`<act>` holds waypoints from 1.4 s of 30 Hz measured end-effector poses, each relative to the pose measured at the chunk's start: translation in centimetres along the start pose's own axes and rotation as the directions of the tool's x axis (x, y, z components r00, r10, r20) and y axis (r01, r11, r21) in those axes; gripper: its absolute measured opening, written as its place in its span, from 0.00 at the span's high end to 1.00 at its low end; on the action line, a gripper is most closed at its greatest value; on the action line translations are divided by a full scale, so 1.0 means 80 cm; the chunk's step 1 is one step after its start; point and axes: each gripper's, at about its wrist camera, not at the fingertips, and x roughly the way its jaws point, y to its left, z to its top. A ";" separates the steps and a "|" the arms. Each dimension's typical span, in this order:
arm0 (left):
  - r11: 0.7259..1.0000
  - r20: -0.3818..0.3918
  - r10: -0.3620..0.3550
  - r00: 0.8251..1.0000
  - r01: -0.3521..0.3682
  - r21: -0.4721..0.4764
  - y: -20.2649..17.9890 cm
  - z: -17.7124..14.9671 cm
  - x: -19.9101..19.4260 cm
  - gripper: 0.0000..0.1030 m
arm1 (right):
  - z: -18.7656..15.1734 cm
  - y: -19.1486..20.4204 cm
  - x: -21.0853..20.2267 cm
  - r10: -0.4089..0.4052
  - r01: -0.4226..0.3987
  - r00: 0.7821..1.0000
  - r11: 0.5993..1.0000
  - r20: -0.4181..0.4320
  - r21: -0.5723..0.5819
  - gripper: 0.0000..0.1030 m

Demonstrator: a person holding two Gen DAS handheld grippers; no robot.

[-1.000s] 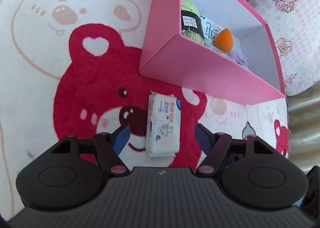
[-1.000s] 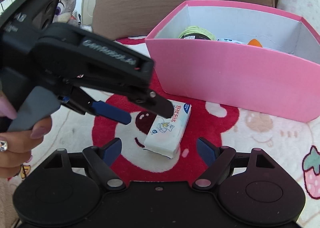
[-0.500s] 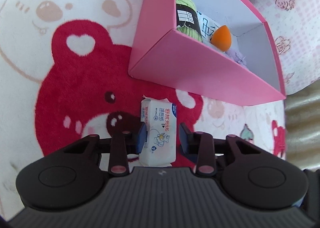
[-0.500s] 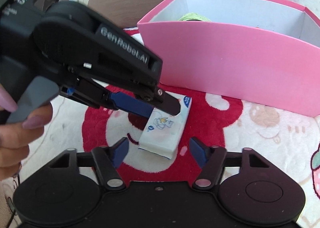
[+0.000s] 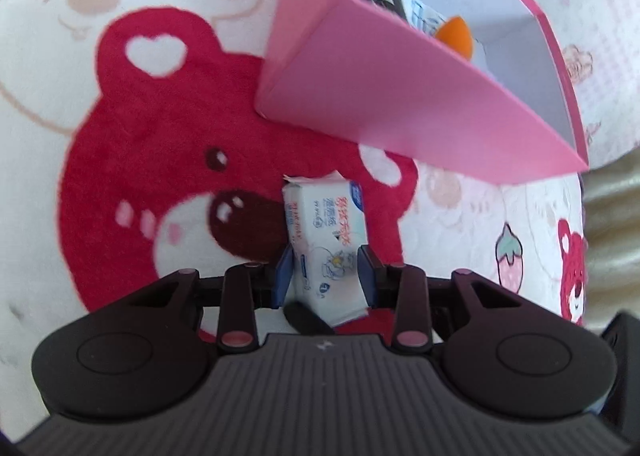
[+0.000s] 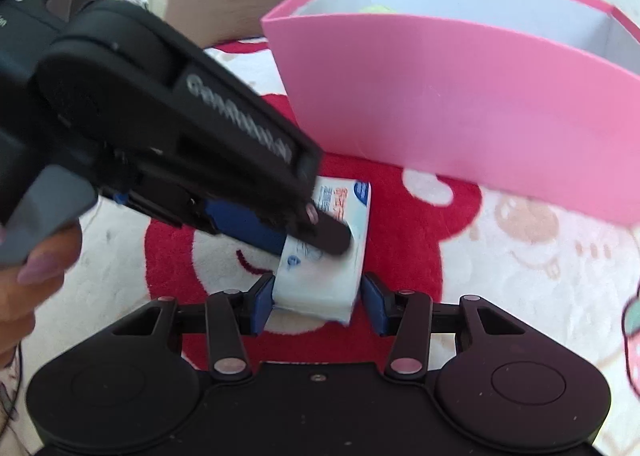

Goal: Organize objects
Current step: 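Lower the left gripper onto the white tissue pack and close, then lift the tissue pack with the left gripper over the pink box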

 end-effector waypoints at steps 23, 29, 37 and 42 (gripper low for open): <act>0.999 0.078 -0.009 0.997 0.007 0.032 -0.030 -0.031 -0.027 0.69 | 0.000 -0.009 -0.040 -0.007 0.009 1.000 0.997 -0.019 0.074 0.54; 0.999 0.109 -0.043 0.993 0.040 0.029 -0.034 -0.042 -0.049 0.71 | 0.002 -0.013 -0.067 0.012 -0.012 1.000 0.997 0.003 0.070 0.54; 0.995 0.148 -0.077 0.986 0.066 0.074 -0.056 -0.059 -0.074 0.71 | -0.009 -0.003 -0.112 -0.003 0.001 0.999 0.998 0.042 0.060 0.54; 0.986 0.161 -0.120 0.980 0.098 0.134 -0.078 -0.074 -0.088 0.71 | -0.014 -0.004 -0.138 0.001 -0.008 0.998 0.993 0.059 0.114 0.54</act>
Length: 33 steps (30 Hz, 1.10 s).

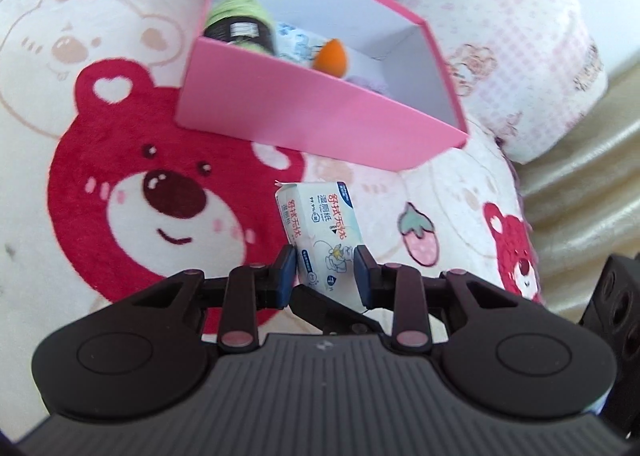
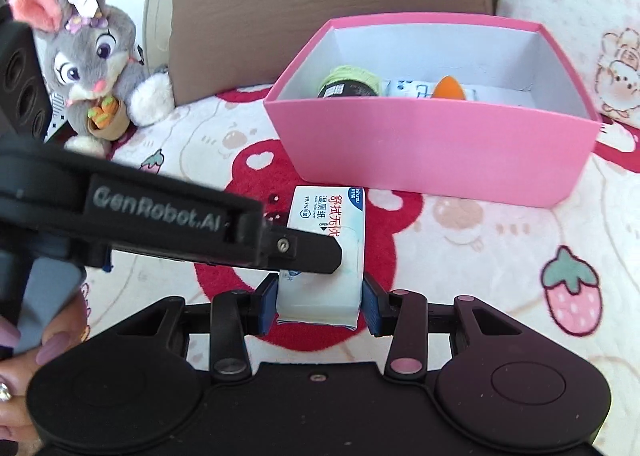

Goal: Organize objects
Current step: 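Lift the tissue pack with the left gripper over the pink box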

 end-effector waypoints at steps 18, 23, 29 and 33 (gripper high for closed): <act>0.992 -0.034 -0.111 0.993 0.113 0.048 -0.038 -0.024 -0.008 0.71 | -0.024 -0.016 -0.050 -0.051 0.049 0.998 0.998 0.045 0.035 0.54; 0.991 -0.024 -0.088 0.996 0.090 0.102 -0.058 -0.022 -0.025 0.71 | -0.021 -0.009 -0.067 -0.060 0.059 0.995 0.998 0.074 0.024 0.54; 0.987 -0.014 -0.125 0.992 0.126 0.098 -0.065 -0.007 -0.052 0.71 | -0.011 -0.003 -0.093 -0.043 0.039 0.991 0.999 0.128 0.029 0.54; 0.986 -0.014 -0.117 0.993 0.118 0.116 -0.076 0.006 -0.061 0.71 | 0.002 -0.009 -0.101 -0.018 0.008 0.991 0.997 0.130 0.079 0.54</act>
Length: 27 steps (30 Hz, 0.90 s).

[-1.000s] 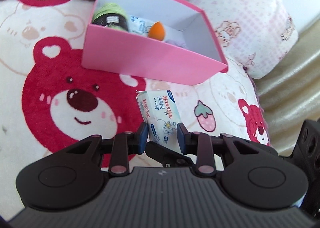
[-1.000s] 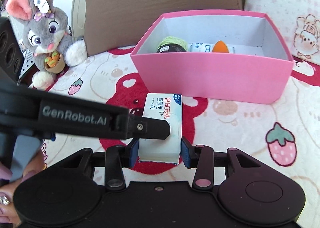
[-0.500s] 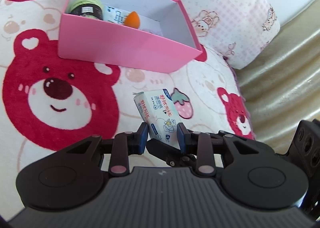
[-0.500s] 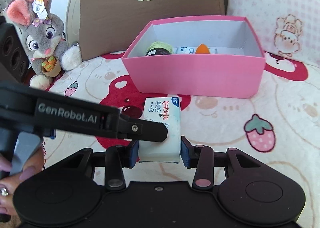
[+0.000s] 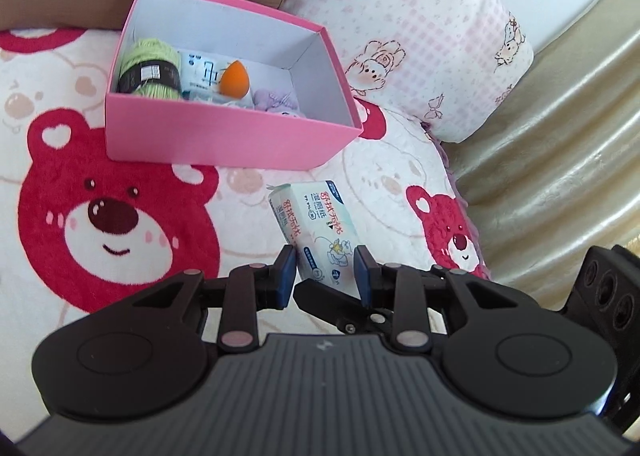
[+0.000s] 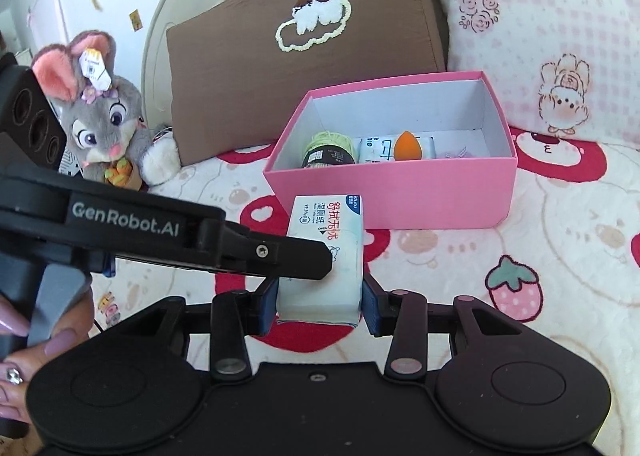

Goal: Organize objects
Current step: 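Lift the tissue pack with the left gripper over the pink box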

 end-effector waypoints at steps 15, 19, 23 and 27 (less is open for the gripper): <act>0.996 0.064 -0.030 0.998 0.024 0.082 -0.040 0.097 -0.023 0.71 | 0.099 -0.008 -0.017 -0.015 0.015 0.998 1.000 0.057 0.016 0.54; 0.996 0.078 -0.042 0.996 0.035 0.085 -0.040 0.134 -0.030 0.71 | 0.131 -0.009 -0.015 -0.002 0.002 0.996 1.000 0.084 0.000 0.54; 0.995 0.111 -0.040 0.993 0.029 0.099 -0.037 0.163 -0.027 0.71 | 0.164 -0.015 -0.003 0.010 -0.010 0.995 1.000 0.100 -0.002 0.54; 0.996 0.128 -0.028 0.991 0.018 0.083 -0.030 0.192 -0.005 0.71 | 0.187 -0.029 0.022 0.000 -0.001 0.994 1.000 0.105 0.012 0.54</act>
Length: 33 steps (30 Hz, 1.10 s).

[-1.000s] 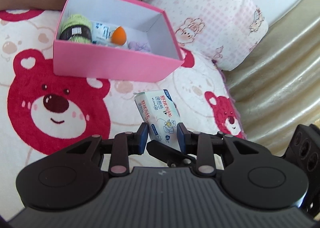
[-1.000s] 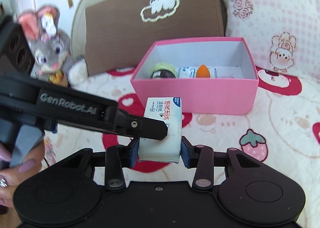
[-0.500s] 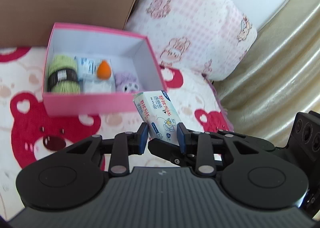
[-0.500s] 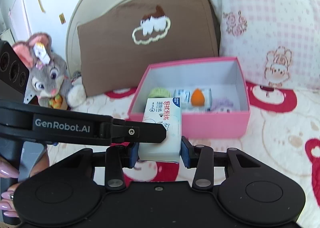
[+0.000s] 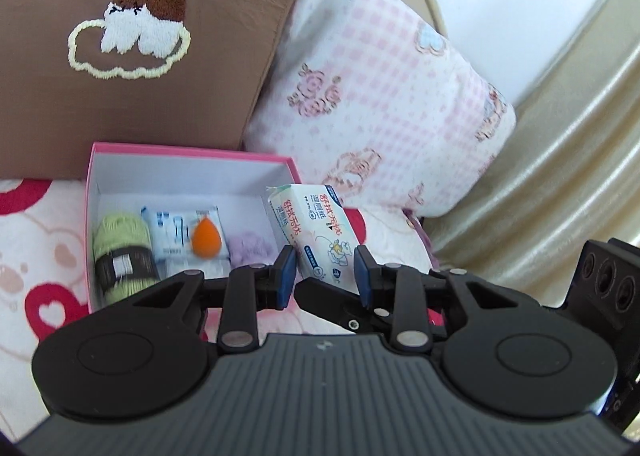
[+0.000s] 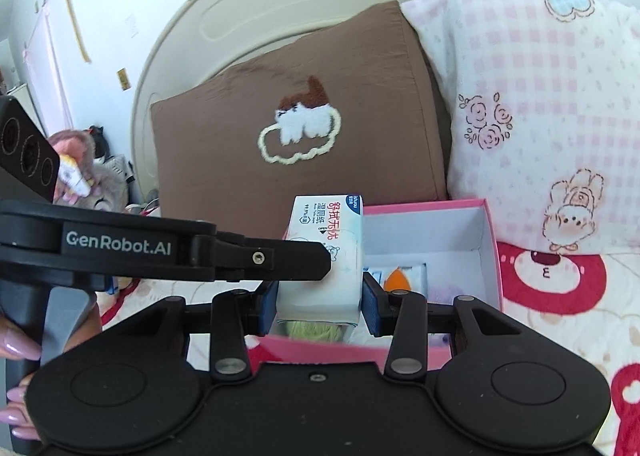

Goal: Organize objects
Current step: 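Lift the tissue pack with the left gripper over the pink box, then lower the tissue pack into the pink box and open the left gripper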

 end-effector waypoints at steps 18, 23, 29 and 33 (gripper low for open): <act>0.993 -0.076 0.056 0.996 -0.063 -0.099 0.082 0.028 0.191 0.71 | 0.025 -0.092 0.166 -0.129 0.132 0.976 0.991 -0.176 0.007 0.55; 0.984 -0.119 0.045 0.992 -0.065 -0.168 0.111 0.022 0.233 0.71 | 0.017 -0.109 0.203 -0.165 0.167 0.958 0.986 -0.233 -0.011 0.55; 0.977 -0.177 0.044 0.983 -0.080 -0.200 0.129 0.020 0.272 0.71 | 0.003 -0.120 0.234 -0.222 0.219 0.939 0.975 -0.264 -0.040 0.55; 0.972 -0.188 0.068 0.980 -0.108 -0.210 0.133 0.014 0.275 0.71 | -0.006 -0.124 0.241 -0.206 0.207 0.940 0.978 -0.272 -0.022 0.55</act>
